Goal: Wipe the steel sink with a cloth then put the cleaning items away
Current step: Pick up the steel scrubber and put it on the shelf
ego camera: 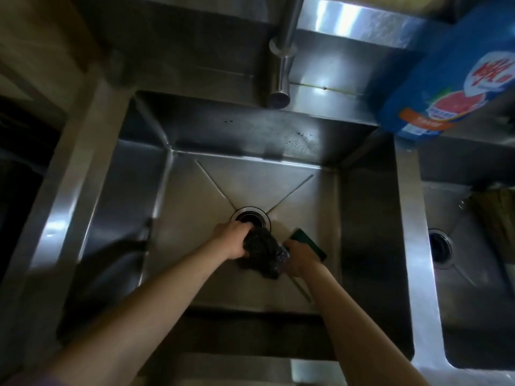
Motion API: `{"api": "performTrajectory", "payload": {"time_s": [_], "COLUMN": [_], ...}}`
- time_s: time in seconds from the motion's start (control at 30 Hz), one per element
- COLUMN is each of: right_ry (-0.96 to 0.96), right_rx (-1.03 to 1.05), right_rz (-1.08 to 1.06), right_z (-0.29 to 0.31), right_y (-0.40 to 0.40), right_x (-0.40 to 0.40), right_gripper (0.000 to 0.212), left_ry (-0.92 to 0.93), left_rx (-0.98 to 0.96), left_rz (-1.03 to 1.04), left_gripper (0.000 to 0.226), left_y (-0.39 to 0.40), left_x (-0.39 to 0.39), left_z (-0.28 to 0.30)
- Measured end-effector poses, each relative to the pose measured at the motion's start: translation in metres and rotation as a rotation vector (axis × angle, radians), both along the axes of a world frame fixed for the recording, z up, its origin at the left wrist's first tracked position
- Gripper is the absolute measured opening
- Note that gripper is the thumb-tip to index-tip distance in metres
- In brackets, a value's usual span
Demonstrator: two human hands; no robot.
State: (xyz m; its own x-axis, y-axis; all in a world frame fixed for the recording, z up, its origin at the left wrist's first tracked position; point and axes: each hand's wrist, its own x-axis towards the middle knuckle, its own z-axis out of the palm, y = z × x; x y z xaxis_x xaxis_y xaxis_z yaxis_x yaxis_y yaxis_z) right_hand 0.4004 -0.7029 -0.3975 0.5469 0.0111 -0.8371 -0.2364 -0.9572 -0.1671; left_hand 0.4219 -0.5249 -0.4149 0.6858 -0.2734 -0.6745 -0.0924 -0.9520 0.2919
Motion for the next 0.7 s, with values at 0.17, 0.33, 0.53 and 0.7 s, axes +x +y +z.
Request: {"api": "performTrajectory", "payload": {"time_s": [0.17, 0.33, 0.53, 0.7], "right_ry": [0.026, 0.034, 0.034, 0.006], "right_rx": [0.062, 0.083, 0.163, 0.190], "right_rz": [-0.021, -0.095, -0.206, -0.260], "right_z": [-0.017, -0.031, -0.037, -0.035], "right_y": [-0.002, -0.004, -0.004, -0.004], "right_x": [0.000, -0.003, 0.000, 0.001], "right_gripper": [0.038, 0.018, 0.028, 0.032], "left_ry": [0.075, 0.127, 0.139, 0.140], "left_rx": [0.098, 0.078, 0.057, -0.073], "left_rz": [-0.065, 0.085, 0.142, 0.287], "left_gripper": [0.086, 0.069, 0.069, 0.052], "left_y": [-0.009, -0.010, -0.009, -0.008], "left_x": [-0.007, -0.016, -0.019, -0.020], "left_z": [-0.025, -0.038, -0.043, -0.040]}}
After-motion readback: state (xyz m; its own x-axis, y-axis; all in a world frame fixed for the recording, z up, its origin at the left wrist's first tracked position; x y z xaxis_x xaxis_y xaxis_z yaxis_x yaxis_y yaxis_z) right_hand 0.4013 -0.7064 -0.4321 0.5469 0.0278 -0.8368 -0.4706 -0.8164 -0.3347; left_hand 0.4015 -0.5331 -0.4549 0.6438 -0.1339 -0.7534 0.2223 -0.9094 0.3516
